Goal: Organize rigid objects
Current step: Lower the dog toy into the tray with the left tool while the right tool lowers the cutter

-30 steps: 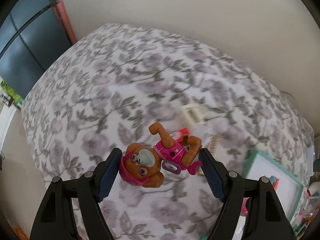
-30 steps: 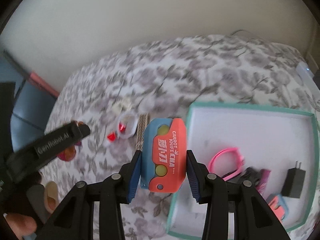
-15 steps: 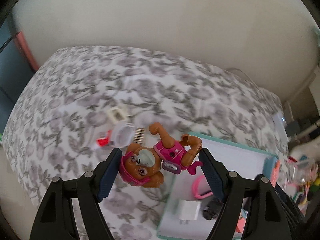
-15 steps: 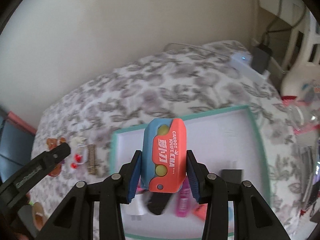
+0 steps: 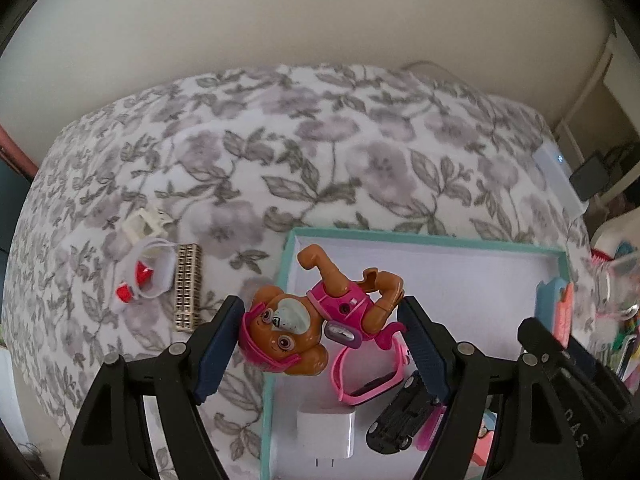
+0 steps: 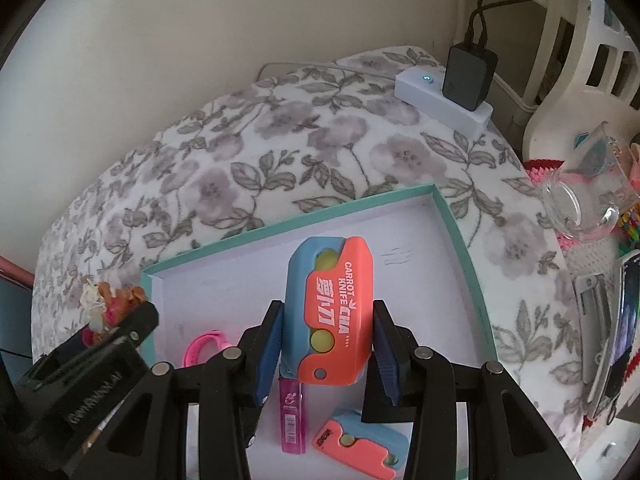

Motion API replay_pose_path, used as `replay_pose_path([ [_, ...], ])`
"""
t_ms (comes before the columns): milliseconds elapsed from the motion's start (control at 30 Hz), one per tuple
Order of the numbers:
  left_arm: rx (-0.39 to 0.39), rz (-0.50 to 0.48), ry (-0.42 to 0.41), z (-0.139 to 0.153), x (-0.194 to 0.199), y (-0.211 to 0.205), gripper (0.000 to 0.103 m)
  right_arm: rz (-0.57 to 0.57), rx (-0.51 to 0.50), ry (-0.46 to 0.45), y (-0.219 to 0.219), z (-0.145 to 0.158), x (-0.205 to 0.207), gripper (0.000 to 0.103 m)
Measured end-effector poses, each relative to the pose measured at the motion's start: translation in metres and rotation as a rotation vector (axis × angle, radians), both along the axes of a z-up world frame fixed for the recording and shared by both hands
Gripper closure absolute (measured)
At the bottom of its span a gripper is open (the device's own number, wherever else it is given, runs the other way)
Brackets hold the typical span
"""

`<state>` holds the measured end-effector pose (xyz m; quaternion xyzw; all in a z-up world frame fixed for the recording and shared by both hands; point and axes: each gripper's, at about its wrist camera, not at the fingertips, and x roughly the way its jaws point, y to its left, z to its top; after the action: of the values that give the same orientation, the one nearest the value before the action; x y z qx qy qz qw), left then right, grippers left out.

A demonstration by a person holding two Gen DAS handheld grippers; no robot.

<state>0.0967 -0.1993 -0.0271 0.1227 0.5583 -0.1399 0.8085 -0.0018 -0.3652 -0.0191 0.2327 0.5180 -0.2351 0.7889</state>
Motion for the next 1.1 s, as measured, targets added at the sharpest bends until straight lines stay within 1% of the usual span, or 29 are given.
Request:
replay_pose_path([
  [233,0.024,-0.021,0.039,-0.020,0.001,-0.004,0.023,0.011,-0.016,0.035,0.004,-0.008,0.007,0.058],
  [367,0.025,-0.035,0.060,-0.026,-0.001,-0.006,0.023,0.016,-0.026,0.052,0.006,-0.011,0.009,0.058],
  [600,0.054,-0.047,0.076,-0.035,-0.002,-0.008,0.023,0.018,-0.028,0.075,0.006,-0.017,0.009,0.058],
  [833,0.075,-0.066,0.086,-0.041,-0.005,-0.011,0.023,0.019,-0.019,0.094,0.006,-0.025,0.010,0.058],
  [1100,0.102,-0.083,0.068,-0.041,-0.010,-0.015,0.023,0.018,-0.009,0.115,0.008,-0.034,0.009,0.058],
])
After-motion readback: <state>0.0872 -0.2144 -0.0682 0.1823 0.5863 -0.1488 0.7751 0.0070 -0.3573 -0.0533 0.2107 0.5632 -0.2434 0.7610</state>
